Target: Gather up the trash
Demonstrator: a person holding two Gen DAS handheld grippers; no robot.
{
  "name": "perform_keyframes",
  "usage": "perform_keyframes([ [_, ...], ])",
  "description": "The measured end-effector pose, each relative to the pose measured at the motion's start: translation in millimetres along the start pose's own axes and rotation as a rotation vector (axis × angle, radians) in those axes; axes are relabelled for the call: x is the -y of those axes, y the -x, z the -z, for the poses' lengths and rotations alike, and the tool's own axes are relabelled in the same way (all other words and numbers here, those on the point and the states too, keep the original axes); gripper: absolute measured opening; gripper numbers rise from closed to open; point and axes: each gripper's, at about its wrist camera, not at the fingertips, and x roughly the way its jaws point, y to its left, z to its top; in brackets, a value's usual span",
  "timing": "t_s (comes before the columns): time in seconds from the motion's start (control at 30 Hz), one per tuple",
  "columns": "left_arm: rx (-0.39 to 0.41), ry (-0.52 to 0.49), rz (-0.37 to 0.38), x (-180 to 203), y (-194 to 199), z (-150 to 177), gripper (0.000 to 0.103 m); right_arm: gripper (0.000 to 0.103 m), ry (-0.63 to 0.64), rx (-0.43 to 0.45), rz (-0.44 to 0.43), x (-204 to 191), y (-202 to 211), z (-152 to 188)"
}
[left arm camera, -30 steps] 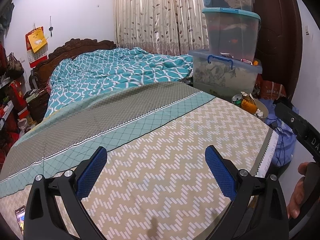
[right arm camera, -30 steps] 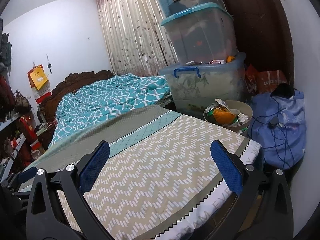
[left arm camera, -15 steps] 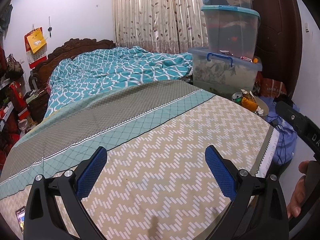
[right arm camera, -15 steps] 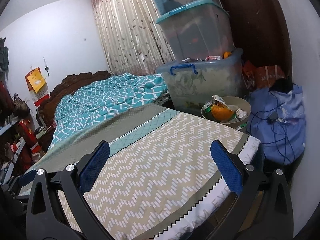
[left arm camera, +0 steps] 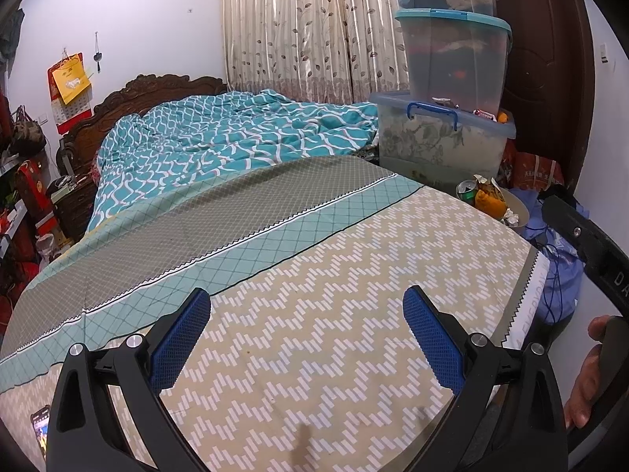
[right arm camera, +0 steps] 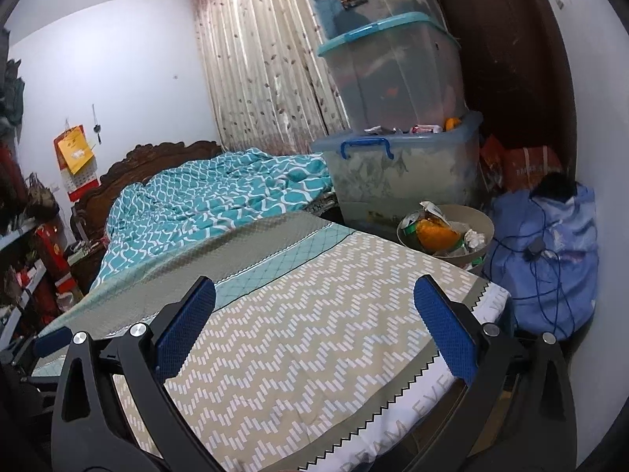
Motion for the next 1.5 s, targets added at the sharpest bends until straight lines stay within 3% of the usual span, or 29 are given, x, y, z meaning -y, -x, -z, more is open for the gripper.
perform_keyframes([
  [1.5, 0.002, -0.007, 0.032, 0.4, 1.0, 4.2, 0.095, 0.1, -0.03, -0.034, 0.004, 5.6, -6.6, 5.0],
])
